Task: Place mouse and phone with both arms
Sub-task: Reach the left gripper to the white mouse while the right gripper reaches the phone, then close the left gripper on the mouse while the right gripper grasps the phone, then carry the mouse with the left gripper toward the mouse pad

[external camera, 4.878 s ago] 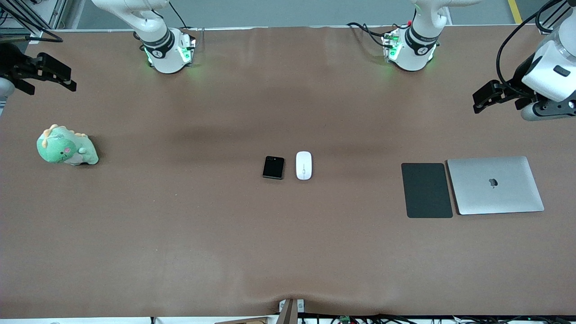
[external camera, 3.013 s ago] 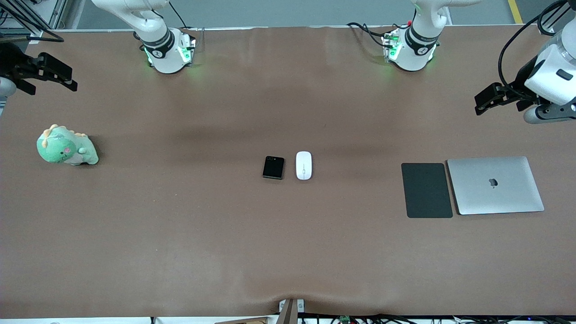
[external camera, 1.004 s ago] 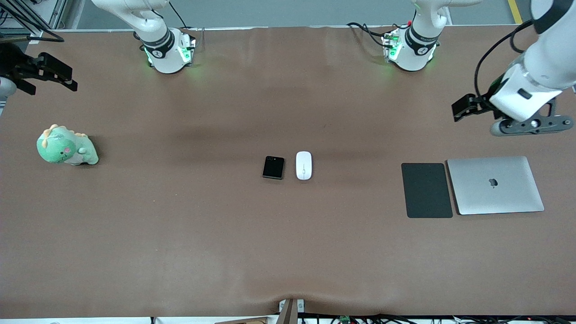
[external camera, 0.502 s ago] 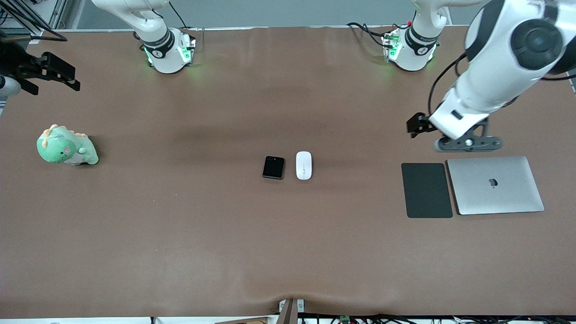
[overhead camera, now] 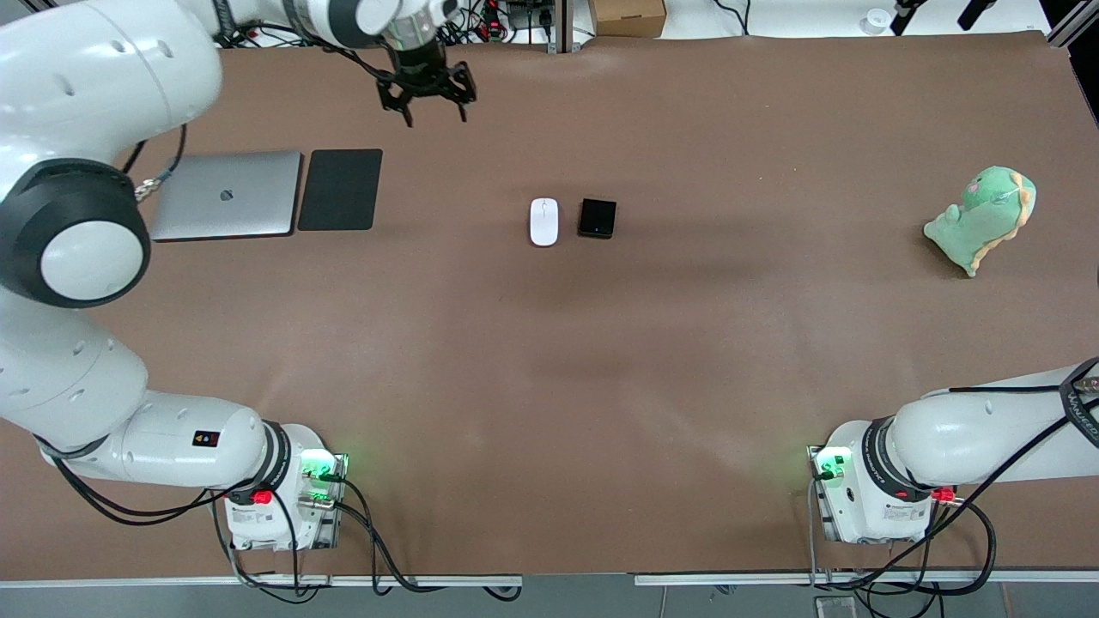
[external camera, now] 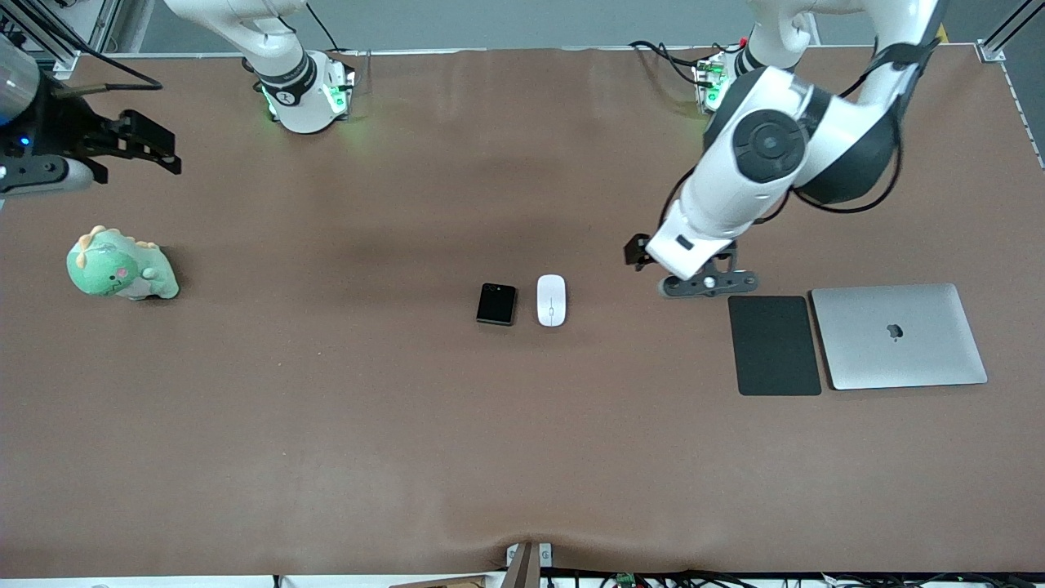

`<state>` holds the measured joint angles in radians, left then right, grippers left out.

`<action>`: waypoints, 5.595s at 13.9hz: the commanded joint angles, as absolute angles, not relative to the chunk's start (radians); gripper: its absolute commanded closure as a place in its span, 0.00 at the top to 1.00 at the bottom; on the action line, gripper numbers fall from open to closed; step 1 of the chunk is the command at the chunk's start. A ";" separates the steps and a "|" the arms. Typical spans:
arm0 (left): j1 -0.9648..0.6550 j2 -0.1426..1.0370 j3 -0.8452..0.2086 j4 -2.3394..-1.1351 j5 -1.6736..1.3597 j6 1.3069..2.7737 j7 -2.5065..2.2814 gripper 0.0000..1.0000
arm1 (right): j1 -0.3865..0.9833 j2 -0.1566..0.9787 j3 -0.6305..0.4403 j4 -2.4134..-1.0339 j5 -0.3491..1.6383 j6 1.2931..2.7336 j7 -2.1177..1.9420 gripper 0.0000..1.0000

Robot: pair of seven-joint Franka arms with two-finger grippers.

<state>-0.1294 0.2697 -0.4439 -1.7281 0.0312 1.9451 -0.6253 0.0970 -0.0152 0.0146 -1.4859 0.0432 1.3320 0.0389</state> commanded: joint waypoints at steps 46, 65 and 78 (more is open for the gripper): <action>-0.471 0.787 -0.318 -1.534 0.328 2.257 -0.848 0.50 | 0.426 0.428 0.011 -1.424 0.212 1.726 0.474 1.00; 0.092 0.379 -0.336 -1.868 0.313 2.183 -0.344 0.50 | 0.574 0.667 0.008 -1.411 0.167 2.098 0.468 1.00; 0.302 0.465 -0.376 -2.036 0.314 2.454 -0.227 0.51 | 0.676 0.850 0.008 -1.391 0.063 2.190 0.486 1.00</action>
<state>0.2962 0.4585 -0.3655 -2.0322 0.3068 2.4237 -0.2544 0.6784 0.8284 0.0068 -1.4219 0.0731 2.1944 0.4703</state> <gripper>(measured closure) 0.379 0.000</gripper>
